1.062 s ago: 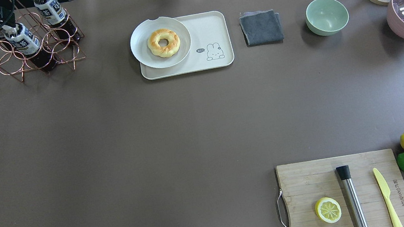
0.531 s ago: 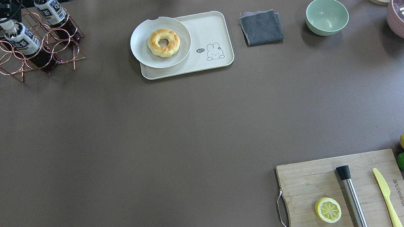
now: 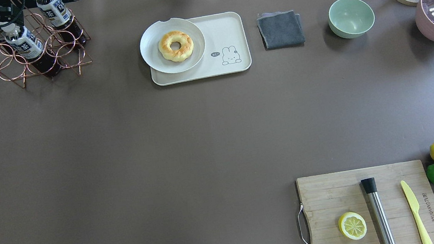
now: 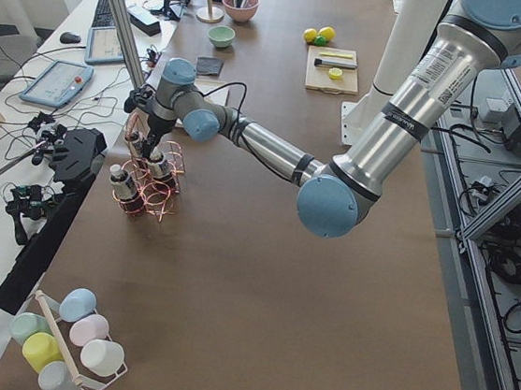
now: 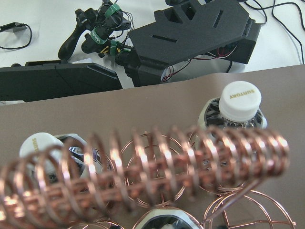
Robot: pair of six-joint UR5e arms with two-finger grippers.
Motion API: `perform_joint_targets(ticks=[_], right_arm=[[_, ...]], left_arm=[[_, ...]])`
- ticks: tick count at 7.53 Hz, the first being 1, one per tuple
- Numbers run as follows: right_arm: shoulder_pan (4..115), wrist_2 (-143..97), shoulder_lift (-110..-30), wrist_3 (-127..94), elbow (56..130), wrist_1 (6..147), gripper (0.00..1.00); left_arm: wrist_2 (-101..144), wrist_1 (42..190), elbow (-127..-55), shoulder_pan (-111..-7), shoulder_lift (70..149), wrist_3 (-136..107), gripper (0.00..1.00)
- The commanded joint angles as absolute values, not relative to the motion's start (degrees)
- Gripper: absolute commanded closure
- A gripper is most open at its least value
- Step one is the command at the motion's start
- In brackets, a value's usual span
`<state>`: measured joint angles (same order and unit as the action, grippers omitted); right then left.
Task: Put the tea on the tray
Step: 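Reach the left gripper to the copper rack and grasp a tea bottle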
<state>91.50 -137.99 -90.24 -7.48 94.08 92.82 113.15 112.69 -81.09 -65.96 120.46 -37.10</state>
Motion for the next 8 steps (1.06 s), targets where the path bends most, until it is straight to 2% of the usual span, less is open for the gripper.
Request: perform_joint_targets(ticks=[1,5,7,8], right_arm=[[91.5,-138.1,-90.4,-7.5,94.2,92.8,0.0],[91.5,-138.1,-90.9,-7.5,94.6,92.8,0.0],[91.5,-138.1,-90.9,-7.5,94.7,92.7,0.0],[91.5,-138.1,-90.8,-7.5,94.7,92.8,0.0]], left_arm=[[113.3,114.0,-81.0,-65.8,120.1,-37.2,0.27],[115.1,114.1,-81.4,-65.8,119.2,-37.3,0.3],[115.4,114.1,-81.4,-65.8,119.2,-37.6,0.49],[115.4,114.0,-81.4,-65.9,119.2,-37.5,0.66]])
